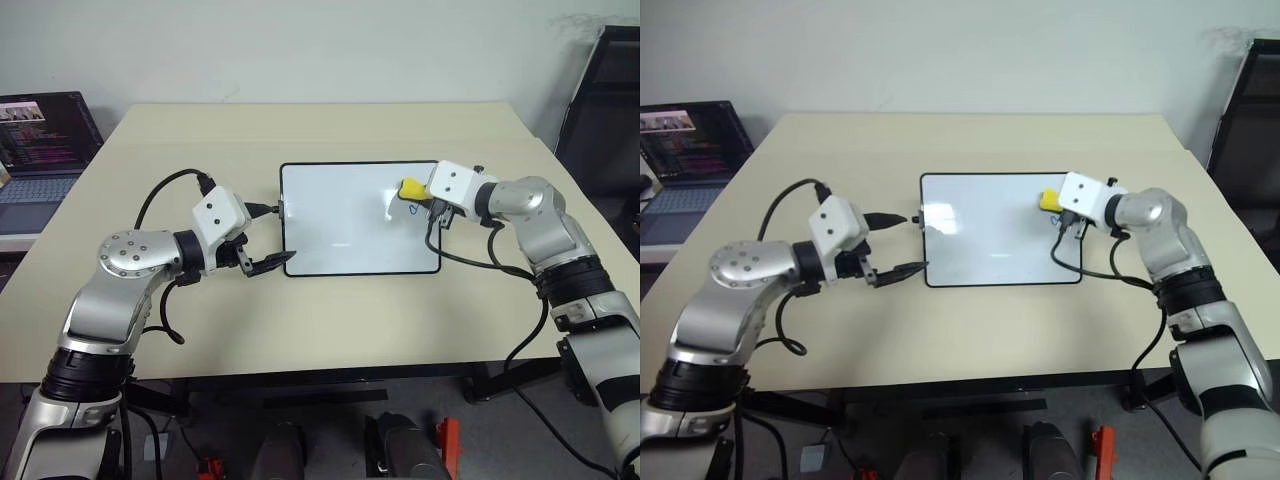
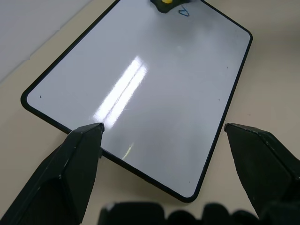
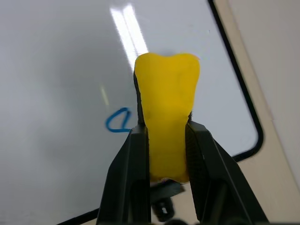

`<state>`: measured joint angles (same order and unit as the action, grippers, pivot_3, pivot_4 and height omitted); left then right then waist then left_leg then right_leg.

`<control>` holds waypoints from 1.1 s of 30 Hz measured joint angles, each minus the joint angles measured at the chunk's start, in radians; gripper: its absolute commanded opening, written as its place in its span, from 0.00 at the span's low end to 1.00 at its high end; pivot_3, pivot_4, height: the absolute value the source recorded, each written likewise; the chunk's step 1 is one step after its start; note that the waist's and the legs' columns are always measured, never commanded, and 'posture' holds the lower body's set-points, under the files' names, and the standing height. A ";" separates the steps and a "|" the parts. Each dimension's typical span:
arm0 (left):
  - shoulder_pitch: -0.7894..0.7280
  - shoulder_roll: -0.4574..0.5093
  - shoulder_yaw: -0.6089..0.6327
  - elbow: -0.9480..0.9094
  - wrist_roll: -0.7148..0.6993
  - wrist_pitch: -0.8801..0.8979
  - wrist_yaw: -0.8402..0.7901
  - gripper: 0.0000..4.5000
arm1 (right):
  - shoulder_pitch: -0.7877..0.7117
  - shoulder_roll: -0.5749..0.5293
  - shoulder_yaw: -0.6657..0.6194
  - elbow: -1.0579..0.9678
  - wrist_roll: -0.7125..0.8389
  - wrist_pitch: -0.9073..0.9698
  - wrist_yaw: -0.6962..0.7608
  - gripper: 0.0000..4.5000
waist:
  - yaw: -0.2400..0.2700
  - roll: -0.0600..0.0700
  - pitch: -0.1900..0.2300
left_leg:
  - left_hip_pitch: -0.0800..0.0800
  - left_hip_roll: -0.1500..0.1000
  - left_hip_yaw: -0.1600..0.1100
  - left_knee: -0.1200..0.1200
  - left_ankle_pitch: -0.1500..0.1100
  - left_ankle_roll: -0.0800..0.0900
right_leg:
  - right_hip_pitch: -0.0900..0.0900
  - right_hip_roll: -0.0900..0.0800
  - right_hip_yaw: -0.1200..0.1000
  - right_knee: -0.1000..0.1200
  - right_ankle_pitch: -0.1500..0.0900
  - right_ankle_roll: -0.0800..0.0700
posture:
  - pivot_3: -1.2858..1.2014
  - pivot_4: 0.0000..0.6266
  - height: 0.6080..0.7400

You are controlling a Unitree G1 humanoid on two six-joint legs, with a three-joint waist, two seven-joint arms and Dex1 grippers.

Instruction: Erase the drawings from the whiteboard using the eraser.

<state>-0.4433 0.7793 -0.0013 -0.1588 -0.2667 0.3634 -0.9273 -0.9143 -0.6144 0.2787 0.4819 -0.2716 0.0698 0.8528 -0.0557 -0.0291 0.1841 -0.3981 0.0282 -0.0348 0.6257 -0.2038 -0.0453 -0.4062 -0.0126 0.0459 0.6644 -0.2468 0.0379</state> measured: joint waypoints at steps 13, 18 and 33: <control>0.000 0.002 0.006 0.000 0.000 0.000 0.000 1.00 | 0.142 -0.015 0.037 -0.199 0.012 0.106 0.149 0.15 | 0.000 0.000 0.000 | 0.000 0.000 0.000 0.002 0.000 0.000 | 0.001 0.000 0.000 0.000 0.002 0.001 | 0.52 0.24 1.00; -0.001 0.002 0.006 0.000 0.000 0.000 -0.001 1.00 | 0.161 -0.028 -0.010 -0.260 0.088 0.140 0.186 0.15 | 0.003 0.000 0.000 | -0.003 0.000 0.000 0.001 0.000 0.000 | -0.001 0.000 0.000 -0.001 0.002 0.001 | 0.52 0.24 1.00; -0.148 -0.175 -0.120 -0.040 -0.084 0.073 -0.018 1.00 | 0.155 -0.244 -0.482 -0.062 0.363 0.449 -0.027 0.15 | 0.026 0.000 0.001 | -0.003 -0.002 0.002 0.001 0.000 0.000 | 0.000 -0.002 0.002 -0.005 0.003 0.003 | 0.52 0.24 1.00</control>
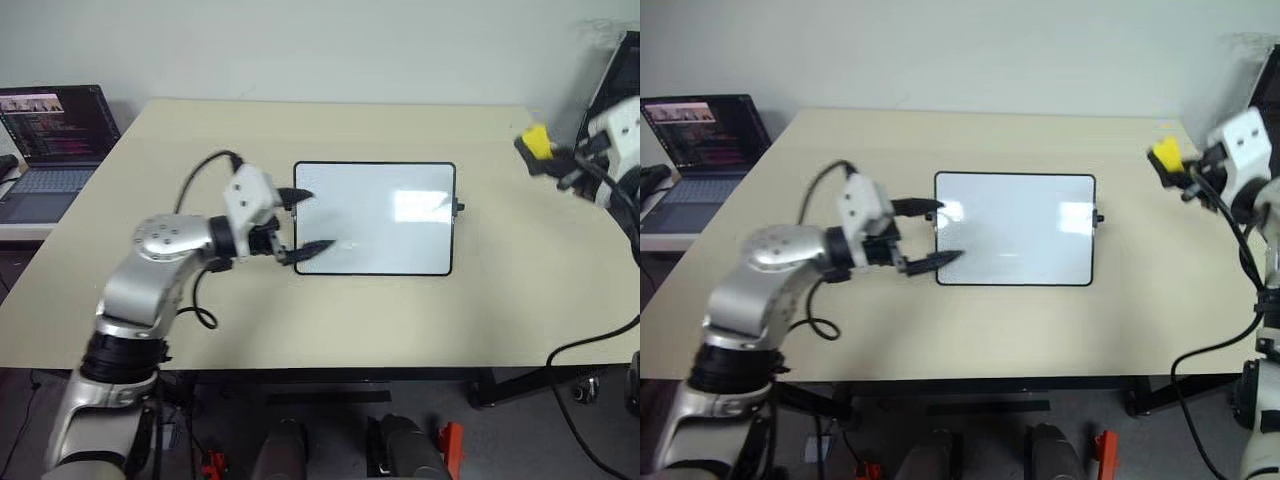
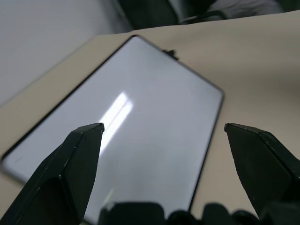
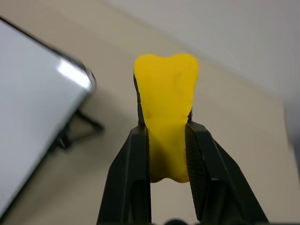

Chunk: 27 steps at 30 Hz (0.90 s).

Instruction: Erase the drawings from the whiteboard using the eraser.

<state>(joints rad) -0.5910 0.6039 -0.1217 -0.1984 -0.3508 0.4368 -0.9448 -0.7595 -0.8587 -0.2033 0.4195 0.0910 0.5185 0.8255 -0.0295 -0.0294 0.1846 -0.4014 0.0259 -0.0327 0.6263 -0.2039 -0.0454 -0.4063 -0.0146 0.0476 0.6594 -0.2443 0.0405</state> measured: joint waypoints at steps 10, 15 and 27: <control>-0.097 -0.293 -0.232 0.127 0.086 0.017 0.040 1.00 | 0.155 -0.024 -0.002 0.065 0.011 0.213 -0.088 0.15 | -0.018 0.002 0.000 | 0.001 0.000 0.001 0.000 0.000 0.001 | -0.001 0.001 0.002 0.002 -0.001 0.000 | 0.52 0.24 1.00; -0.084 -0.305 -0.251 0.126 0.100 0.016 0.036 1.00 | 0.174 -0.022 -0.012 0.201 0.012 0.233 -0.148 0.15 | -0.024 0.002 0.000 | 0.002 0.000 0.002 0.000 0.000 0.001 | 0.000 0.001 0.004 0.002 -0.001 0.001 | 0.52 0.24 1.00; -0.069 -0.293 -0.255 0.124 0.109 0.014 0.020 1.00 | 0.174 -0.022 -0.008 0.260 0.022 0.184 -0.130 0.99 | -0.027 0.002 0.000 | 0.003 0.000 0.006 0.001 0.000 0.001 | 0.000 0.002 0.008 0.001 0.000 0.004 | 0.52 0.24 1.00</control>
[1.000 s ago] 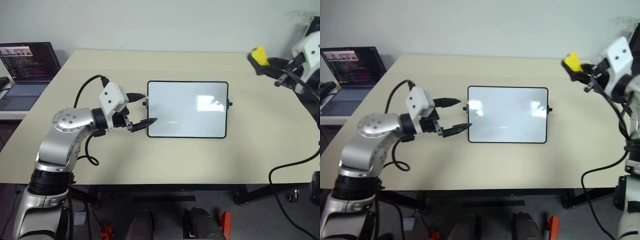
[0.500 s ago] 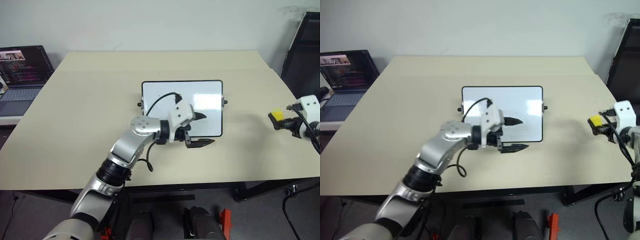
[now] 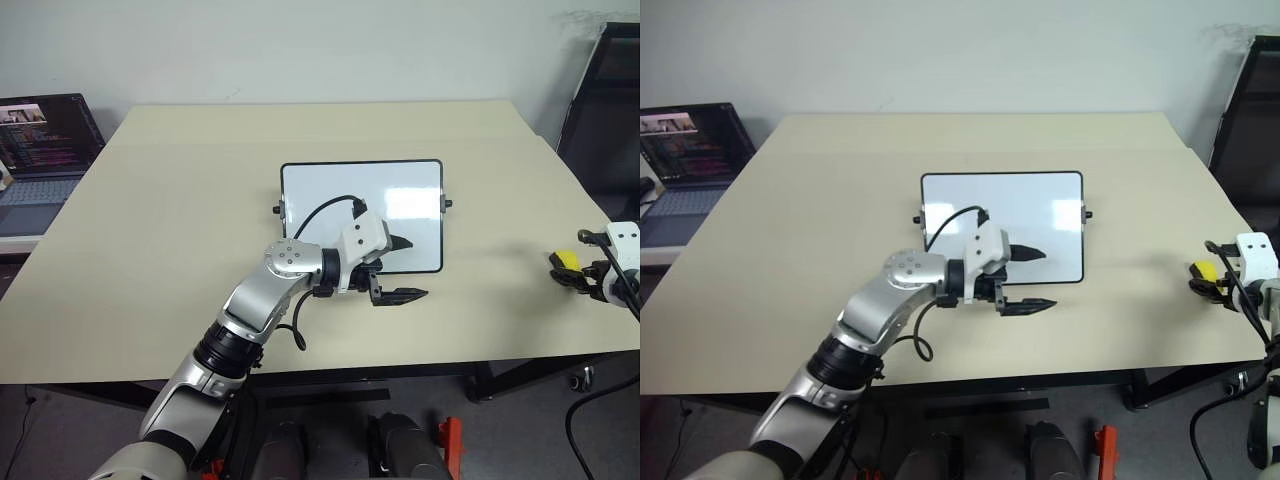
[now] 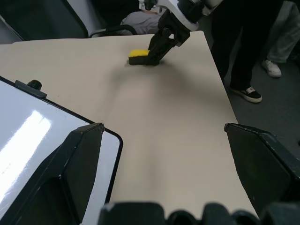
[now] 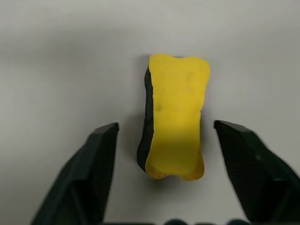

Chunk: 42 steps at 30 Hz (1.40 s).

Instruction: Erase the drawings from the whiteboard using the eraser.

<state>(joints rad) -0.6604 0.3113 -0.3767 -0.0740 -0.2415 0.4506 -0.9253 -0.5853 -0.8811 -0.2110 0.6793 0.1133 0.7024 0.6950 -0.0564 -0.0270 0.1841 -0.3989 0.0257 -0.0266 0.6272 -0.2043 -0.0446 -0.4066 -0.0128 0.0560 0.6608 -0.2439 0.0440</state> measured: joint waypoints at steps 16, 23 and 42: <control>0.023 -0.004 0.427 -0.012 -0.024 -0.042 0.373 1.00 | -0.068 0.146 -0.039 -0.218 0.030 -0.440 -0.072 0.99 | -0.009 0.000 0.001 | 0.001 0.001 0.003 0.000 0.000 0.000 | -0.001 0.001 0.006 -0.001 0.002 0.003 | 0.52 0.24 1.00; 0.156 -0.004 0.607 0.027 0.024 -0.078 0.630 1.00 | -0.062 0.282 -0.108 0.037 0.096 -0.631 -0.131 0.99 | 0.010 0.000 0.002 | -0.001 0.000 0.004 0.000 0.000 0.000 | -0.001 -0.001 0.006 -0.004 0.003 0.003 | 0.52 0.24 1.00; 0.204 -0.002 0.649 0.549 0.104 -0.444 0.729 1.00 | 0.010 0.486 -0.119 0.054 0.148 -0.758 -0.203 0.99 | 0.007 0.000 0.001 | 0.000 0.000 0.004 0.000 0.000 0.000 | 0.000 0.000 0.005 -0.002 0.003 0.004 | 0.52 0.24 1.00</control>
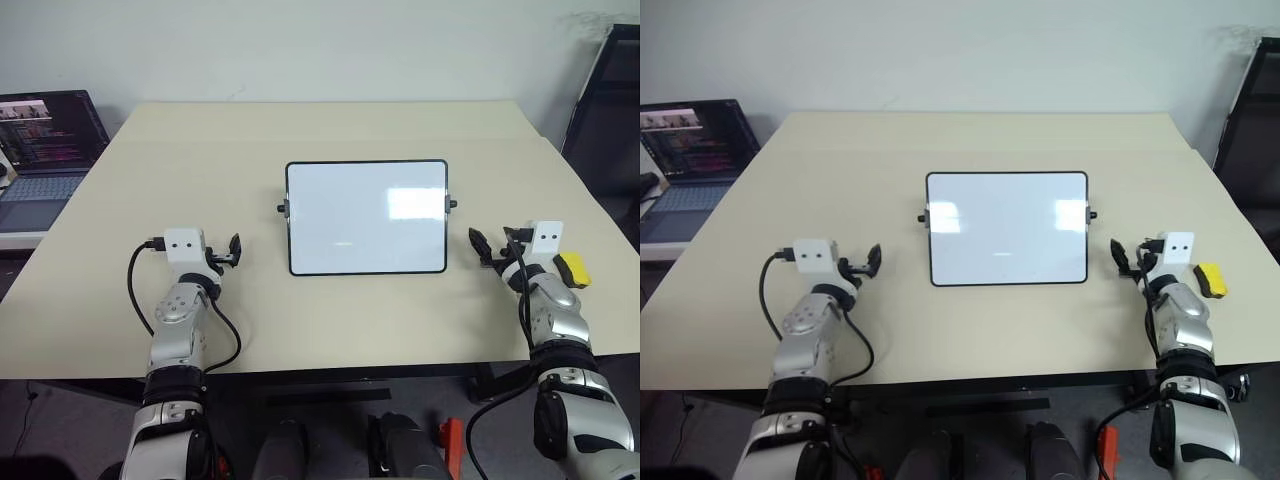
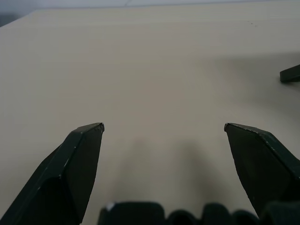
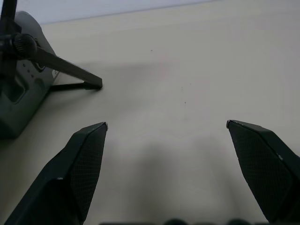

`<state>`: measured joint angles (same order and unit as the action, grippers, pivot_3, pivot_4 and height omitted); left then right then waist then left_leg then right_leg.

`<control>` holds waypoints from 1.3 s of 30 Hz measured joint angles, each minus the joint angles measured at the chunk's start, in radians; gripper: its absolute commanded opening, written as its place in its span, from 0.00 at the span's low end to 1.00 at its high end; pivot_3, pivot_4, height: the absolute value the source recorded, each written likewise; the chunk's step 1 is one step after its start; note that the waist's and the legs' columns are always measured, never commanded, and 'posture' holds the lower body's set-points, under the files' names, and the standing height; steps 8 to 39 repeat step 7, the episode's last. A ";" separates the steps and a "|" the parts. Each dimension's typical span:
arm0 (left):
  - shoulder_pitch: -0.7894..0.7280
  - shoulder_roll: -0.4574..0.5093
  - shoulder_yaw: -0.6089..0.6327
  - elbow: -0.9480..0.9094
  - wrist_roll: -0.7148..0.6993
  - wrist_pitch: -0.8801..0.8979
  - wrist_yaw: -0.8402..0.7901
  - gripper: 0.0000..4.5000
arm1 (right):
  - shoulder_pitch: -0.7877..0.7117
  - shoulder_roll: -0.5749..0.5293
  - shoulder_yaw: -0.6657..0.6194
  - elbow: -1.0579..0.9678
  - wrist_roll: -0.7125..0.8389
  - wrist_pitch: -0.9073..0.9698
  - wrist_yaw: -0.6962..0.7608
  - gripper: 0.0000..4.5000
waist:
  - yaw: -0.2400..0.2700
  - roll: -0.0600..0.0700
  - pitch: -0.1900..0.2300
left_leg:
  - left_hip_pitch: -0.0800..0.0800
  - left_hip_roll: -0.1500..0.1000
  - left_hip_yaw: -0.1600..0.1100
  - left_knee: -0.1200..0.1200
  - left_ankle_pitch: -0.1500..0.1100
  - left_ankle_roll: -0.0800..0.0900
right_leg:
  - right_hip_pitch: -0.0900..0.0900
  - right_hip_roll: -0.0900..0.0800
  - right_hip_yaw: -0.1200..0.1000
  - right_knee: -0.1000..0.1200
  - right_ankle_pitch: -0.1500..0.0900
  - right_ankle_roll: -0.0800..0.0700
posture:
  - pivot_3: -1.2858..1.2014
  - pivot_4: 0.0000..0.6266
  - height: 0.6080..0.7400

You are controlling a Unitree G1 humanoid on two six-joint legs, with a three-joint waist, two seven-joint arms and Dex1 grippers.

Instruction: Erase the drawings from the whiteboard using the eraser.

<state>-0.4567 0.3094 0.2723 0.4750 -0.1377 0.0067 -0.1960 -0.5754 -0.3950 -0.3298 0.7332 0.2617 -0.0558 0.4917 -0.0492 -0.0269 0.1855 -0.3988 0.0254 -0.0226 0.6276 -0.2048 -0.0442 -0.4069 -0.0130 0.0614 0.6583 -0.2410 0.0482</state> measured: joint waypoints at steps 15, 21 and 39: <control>-0.084 0.016 -0.024 0.149 0.023 -0.103 -0.012 1.00 | -0.001 0.041 0.038 -0.052 0.000 0.001 -0.001 0.99 | -0.006 0.000 0.000 | 0.000 0.000 0.000 -0.001 0.000 0.000 | 0.000 0.000 0.000 0.000 0.000 0.000 | 0.52 0.24 1.00; -0.084 0.016 -0.024 0.149 0.023 -0.103 -0.012 1.00 | -0.001 0.041 0.038 -0.052 0.000 0.001 -0.001 0.99 | -0.006 0.000 0.000 | 0.000 0.000 0.000 -0.001 0.000 0.000 | 0.000 0.000 0.000 0.000 0.000 0.000 | 0.52 0.24 1.00; -0.084 0.016 -0.024 0.149 0.023 -0.103 -0.012 1.00 | -0.001 0.041 0.038 -0.052 0.000 0.001 -0.001 0.99 | -0.006 0.000 0.000 | 0.000 0.000 0.000 -0.001 0.000 0.000 | 0.000 0.000 0.000 0.000 0.000 0.000 | 0.52 0.24 1.00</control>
